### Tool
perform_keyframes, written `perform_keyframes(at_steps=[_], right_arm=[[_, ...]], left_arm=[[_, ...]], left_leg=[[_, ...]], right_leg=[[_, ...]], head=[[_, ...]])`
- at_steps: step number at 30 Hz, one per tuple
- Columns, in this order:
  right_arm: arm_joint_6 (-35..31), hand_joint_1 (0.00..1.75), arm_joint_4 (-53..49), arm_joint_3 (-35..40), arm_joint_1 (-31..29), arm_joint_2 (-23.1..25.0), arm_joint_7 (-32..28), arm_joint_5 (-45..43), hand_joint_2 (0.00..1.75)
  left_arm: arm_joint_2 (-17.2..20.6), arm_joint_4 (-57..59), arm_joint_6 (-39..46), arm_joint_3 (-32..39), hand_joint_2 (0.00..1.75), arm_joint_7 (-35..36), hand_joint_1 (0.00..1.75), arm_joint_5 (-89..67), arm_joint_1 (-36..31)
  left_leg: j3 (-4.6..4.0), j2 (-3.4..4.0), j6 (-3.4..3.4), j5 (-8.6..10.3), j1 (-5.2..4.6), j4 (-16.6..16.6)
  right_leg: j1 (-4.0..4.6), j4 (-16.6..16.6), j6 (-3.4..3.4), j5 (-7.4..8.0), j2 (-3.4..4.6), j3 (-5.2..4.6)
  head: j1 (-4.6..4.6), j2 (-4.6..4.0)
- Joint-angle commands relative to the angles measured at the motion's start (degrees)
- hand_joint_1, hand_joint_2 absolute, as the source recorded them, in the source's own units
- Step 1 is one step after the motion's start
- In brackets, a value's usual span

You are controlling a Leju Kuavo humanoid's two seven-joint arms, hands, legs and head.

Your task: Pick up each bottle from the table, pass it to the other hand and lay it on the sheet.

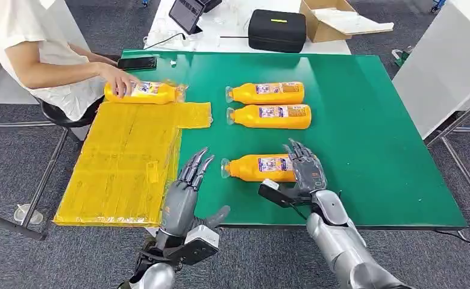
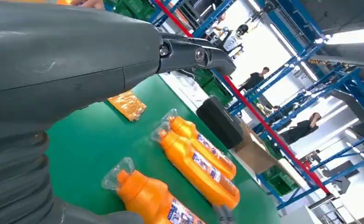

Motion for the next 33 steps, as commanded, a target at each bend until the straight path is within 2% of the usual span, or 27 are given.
perform_keyframes(at_steps=[1, 2, 3, 8, 9, 10, 11, 12, 20, 22, 25, 26, 27, 28, 33], right_arm=[[10.64, 0.00, 13.86, 6.97, -7.66, -1.46, 5.55, 1.36, 1.75], [11.56, 0.00, 14.01, 7.31, -7.90, -1.58, 6.15, 1.57, 1.75], [14.40, 0.00, 14.95, 8.48, -8.80, -1.73, 8.25, 2.55, 1.75], [14.48, 0.00, 14.92, 8.49, -8.93, -1.72, 8.24, 2.55, 1.75], [17.61, 0.00, 16.18, 9.22, -9.69, -1.65, 11.28, 3.42, 1.75], [21.22, 0.00, 16.78, 10.70, -10.61, -1.75, 12.54, 4.34, 1.75], [21.51, 0.05, 16.58, 10.34, -10.97, -1.75, 12.32, 3.49, 1.75], [21.63, 1.73, 16.61, 10.31, -11.07, -1.76, 12.38, 3.37, 1.75], [24.59, 1.75, 16.46, 11.01, -12.18, -1.89, 14.57, 3.11, 1.75], [26.57, 1.75, 16.19, 10.72, -12.57, -2.23, 12.60, 1.45, 1.75], [33.42, 1.75, 15.94, 7.19, -12.07, -3.08, 2.96, -6.93, 1.75], [33.46, 1.75, 15.96, 7.19, -12.01, -3.21, 2.86, -7.01, 1.75], [34.44, 1.75, 14.77, 5.56, -10.78, -3.24, -1.42, -11.35, 1.75], [34.69, 1.75, 13.98, 5.00, -9.84, -3.21, -2.94, -13.48, 1.75], [34.79, 1.75, 13.05, 5.98, -9.08, -3.27, -2.98, -14.27, 1.75]], left_arm=[[0.45, 3.20, 0.47, -2.49, 1.75, -0.12, 0.00, 0.95, -2.80], [0.43, 3.27, 0.46, -2.52, 1.75, -0.09, 0.00, 0.98, -2.84], [0.28, 3.47, 0.49, -2.50, 1.75, -0.03, 0.00, 1.10, -2.91], [0.23, 3.47, 0.49, -2.52, 1.75, -0.03, 0.00, 1.10, -2.93], [0.02, 3.89, 0.65, -2.51, 1.75, 0.10, 0.00, 1.09, -3.08], [-0.19, 4.30, 0.76, -2.59, 1.75, 0.22, 0.00, 1.10, -3.32], [-0.42, 4.70, 0.95, -2.63, 1.75, 0.17, 0.00, 1.18, -3.55], [-0.54, 4.84, 1.07, -2.59, 1.75, 0.19, 0.00, 1.19, -3.59], [-1.04, 5.73, 1.67, -2.35, 1.75, 0.44, 0.00, 1.14, -3.66], [-1.16, 5.92, 1.50, -2.32, 1.75, 0.14, 0.00, 1.55, -3.75], [-1.21, 6.33, 0.65, -2.51, 1.75, -2.33, 0.00, 4.50, -4.02], [-1.20, 6.37, 0.63, -2.51, 1.75, -2.35, 0.00, 4.55, -4.04], [-1.42, 6.05, -0.05, -2.01, 1.75, -3.53, 0.00, 7.00, -3.75], [-1.65, 5.60, -0.67, -1.48, 1.75, -4.05, 0.00, 8.84, -3.33], [-1.45, 5.20, -1.15, -1.76, 1.75, -4.14, 0.00, 9.17, -3.26]], left_leg=[[0.22, 0.08, 0.06, -0.08, -0.03, -0.01], [0.51, 0.13, 0.11, -0.18, -0.09, -0.02], [0.25, 0.08, 0.05, -0.06, -0.03, -0.02], [0.43, 0.01, 0.04, -0.02, -0.01, -0.05], [0.65, -0.03, 0.10, -0.04, -0.05, -0.10], [0.46, 0.02, 0.04, 0.00, -0.02, -0.05], [0.53, 0.03, 0.07, -0.01, -0.04, -0.04], [0.49, 0.07, 0.07, -0.01, -0.04, -0.03], [0.65, -0.06, 0.13, 0.07, -0.04, -0.08], [0.59, 0.00, 0.11, 0.07, -0.01, -0.05], [0.63, -0.09, 0.12, 0.07, -0.02, -0.06], [0.62, -0.08, 0.12, 0.07, -0.02, -0.06], [0.65, -0.13, 0.12, 0.07, -0.01, -0.08], [0.63, -0.10, 0.11, 0.07, 0.01, -0.06], [0.80, 0.08, 0.02, -0.06, 0.03, -0.09]], right_leg=[[0.00, -0.01, -0.06, -0.06, 0.01, 0.21], [-0.03, 0.01, -0.12, -0.16, -0.01, 0.48], [0.00, -0.02, -0.06, -0.04, 0.00, 0.21], [0.01, -0.07, -0.06, -0.03, -0.10, 0.35], [0.01, -0.10, -0.12, -0.07, -0.21, 0.59], [0.01, -0.06, -0.06, -0.02, -0.09, 0.40], [0.00, -0.05, -0.09, -0.03, -0.12, 0.47], [-0.01, -0.04, -0.08, -0.01, -0.06, 0.42], [0.01, -0.11, -0.09, 0.02, -0.18, 0.63], [0.01, -0.09, -0.04, 0.05, -0.08, 0.56], [0.01, -0.09, -0.04, 0.02, -0.18, 0.63], [0.01, -0.09, -0.04, 0.02, -0.17, 0.61], [0.03, -0.12, -0.03, 0.01, -0.22, 0.66], [0.04, -0.12, -0.01, 0.03, -0.17, 0.61], [0.07, -0.15, -0.06, 0.05, 0.00, 0.71]], head=[[0.00, 0.02], [0.00, 0.00], [0.00, 0.00], [0.00, 0.00], [0.00, 0.00], [0.00, 0.00], [0.00, 0.00], [0.00, 0.00], [0.00, 0.00], [0.00, 0.00], [0.02, 0.00], [0.00, 0.00], [0.00, 0.00], [0.02, 0.00], [0.02, 0.02]])
